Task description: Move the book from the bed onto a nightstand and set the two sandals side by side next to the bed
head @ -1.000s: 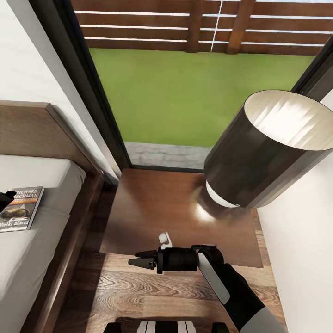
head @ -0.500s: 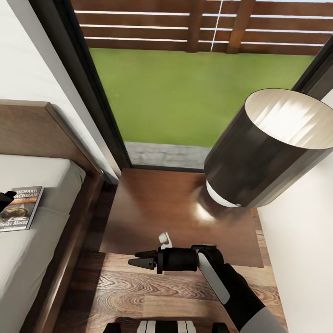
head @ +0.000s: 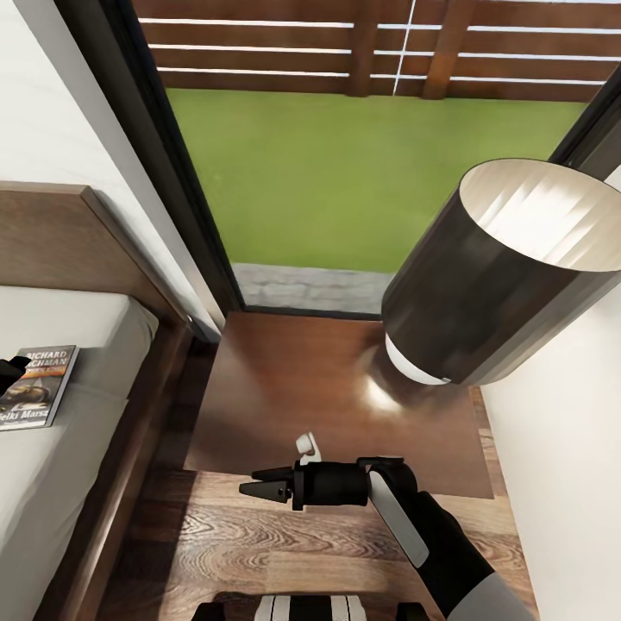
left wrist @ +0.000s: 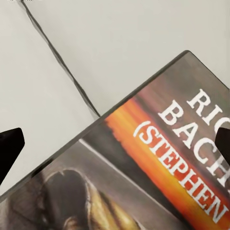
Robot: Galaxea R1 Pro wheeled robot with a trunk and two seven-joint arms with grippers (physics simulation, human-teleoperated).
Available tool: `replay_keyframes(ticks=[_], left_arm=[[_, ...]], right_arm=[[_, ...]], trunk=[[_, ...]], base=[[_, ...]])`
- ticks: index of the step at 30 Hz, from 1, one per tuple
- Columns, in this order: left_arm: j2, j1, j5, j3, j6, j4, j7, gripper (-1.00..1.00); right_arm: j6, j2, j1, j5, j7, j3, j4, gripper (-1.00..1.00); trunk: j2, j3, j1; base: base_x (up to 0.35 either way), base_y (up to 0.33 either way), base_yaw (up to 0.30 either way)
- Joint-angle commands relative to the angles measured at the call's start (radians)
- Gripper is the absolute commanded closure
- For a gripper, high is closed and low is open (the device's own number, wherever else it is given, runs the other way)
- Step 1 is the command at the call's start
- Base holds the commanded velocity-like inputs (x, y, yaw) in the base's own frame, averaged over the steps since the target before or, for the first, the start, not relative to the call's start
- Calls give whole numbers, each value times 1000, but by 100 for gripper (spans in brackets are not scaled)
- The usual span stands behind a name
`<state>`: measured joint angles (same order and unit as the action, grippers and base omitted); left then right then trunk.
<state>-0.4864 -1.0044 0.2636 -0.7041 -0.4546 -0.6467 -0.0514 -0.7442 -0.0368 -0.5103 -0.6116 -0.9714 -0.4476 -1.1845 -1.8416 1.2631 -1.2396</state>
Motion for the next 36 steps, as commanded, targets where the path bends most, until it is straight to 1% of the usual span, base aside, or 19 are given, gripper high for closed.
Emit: replay_keyframes(ticks=[1,3,7,36], left_arm=[[0,0,11,-1,-6,-2,-5,-100],[0,0,10,-1,-6,-1,-5,-100],[0,0,10,-1,-6,-1,-5,-100],[0,0,9,0,-6,-2,-5,-100]], right_arm=[[-6,0,-1,-5,0,0,0,-100],[-6,0,-1,-5,0,0,0,-100],[-6,0,-1,-5,0,0,0,-100],[-6,0,-1,-5,0,0,0,-100]], trunk=[[0,1,0],[0,1,0],[-28,13,-15],[-28,13,-15]], base=[[0,0,0],[0,0,0],[0,0,0],[-6,-3,0]])
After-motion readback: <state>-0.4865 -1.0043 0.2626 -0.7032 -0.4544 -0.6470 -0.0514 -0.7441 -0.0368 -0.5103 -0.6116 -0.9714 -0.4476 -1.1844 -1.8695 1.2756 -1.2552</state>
